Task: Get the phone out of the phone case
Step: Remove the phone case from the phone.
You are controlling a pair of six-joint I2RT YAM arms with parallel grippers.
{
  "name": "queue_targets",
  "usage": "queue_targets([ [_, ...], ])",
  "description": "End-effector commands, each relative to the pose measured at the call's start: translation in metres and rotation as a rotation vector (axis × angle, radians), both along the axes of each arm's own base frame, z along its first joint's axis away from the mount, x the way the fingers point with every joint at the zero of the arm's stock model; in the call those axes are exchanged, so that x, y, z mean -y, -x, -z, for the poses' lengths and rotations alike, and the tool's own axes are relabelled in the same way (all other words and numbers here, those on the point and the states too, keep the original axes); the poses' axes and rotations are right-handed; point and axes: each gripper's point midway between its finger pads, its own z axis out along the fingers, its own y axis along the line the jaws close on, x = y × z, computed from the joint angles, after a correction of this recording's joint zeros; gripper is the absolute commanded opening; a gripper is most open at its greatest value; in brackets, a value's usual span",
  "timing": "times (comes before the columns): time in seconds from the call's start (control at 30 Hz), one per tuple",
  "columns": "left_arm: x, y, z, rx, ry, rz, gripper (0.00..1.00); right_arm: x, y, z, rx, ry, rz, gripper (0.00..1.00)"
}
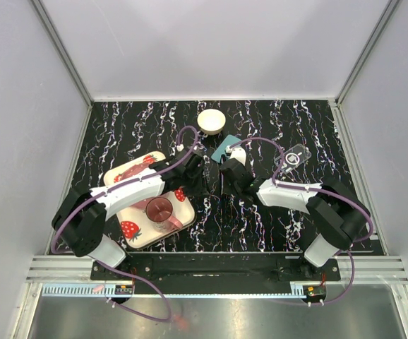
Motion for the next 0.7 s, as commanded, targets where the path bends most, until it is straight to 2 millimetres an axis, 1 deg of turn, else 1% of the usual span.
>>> queue_targets([
  [0.0, 0.024, -0.007, -0.017, 0.026, 0.135, 0.003, 0.41, -0.007, -0.018, -0.035, 0.106, -0.079, 0.049, 0.00],
  [0.07, 0.035, -0.012, -0.022, 0.041, 0.196, 0.000, 0.41, -0.007, -0.018, -0.035, 0.105, -0.081, 0.048, 0.00],
  [0.1, 0.038, -0.014, -0.022, 0.040, 0.205, 0.002, 0.41, -0.007, -0.018, -0.036, 0.107, -0.082, 0.046, 0.00],
  [0.13, 0.041, -0.015, -0.016, 0.028, 0.202, 0.006, 0.41, -0.007, -0.017, -0.034, 0.104, -0.082, 0.046, 0.00],
  [0.17, 0.046, -0.019, -0.020, 0.038, 0.218, 0.009, 0.41, -0.007, -0.017, -0.034, 0.103, -0.082, 0.044, 0.00],
  [0.2, 0.050, -0.021, -0.021, 0.040, 0.225, 0.017, 0.41, -0.007, -0.017, -0.035, 0.104, -0.083, 0.043, 0.00],
  [0.23, 0.053, -0.022, -0.015, 0.027, 0.222, 0.023, 0.40, -0.007, -0.016, -0.035, 0.103, -0.083, 0.041, 0.00],
  [0.3, 0.058, -0.026, -0.018, 0.040, 0.236, 0.032, 0.40, -0.007, -0.016, -0.034, 0.099, -0.084, 0.040, 0.00],
  [0.33, 0.058, -0.027, -0.013, 0.035, 0.228, 0.035, 0.40, -0.008, -0.015, -0.034, 0.097, -0.086, 0.038, 0.00],
  [0.37, 0.062, -0.030, -0.015, 0.054, 0.236, 0.046, 0.40, -0.008, -0.015, -0.033, 0.093, -0.089, 0.038, 0.00],
  [0.5, 0.062, -0.037, -0.013, 0.105, 0.255, 0.034, 0.39, -0.011, -0.014, -0.033, 0.090, -0.102, 0.028, 0.00],
  [0.53, 0.060, -0.041, -0.017, 0.131, 0.255, 0.018, 0.39, -0.011, -0.013, -0.033, 0.091, -0.105, 0.027, 0.00],
  [0.57, 0.055, -0.041, -0.014, 0.132, 0.239, 0.000, 0.37, -0.011, -0.012, -0.035, 0.095, -0.116, 0.021, 0.00],
  [0.67, 0.046, -0.046, -0.020, 0.164, 0.231, -0.046, 0.34, -0.014, -0.007, -0.033, 0.087, -0.133, -0.014, 0.00],
])
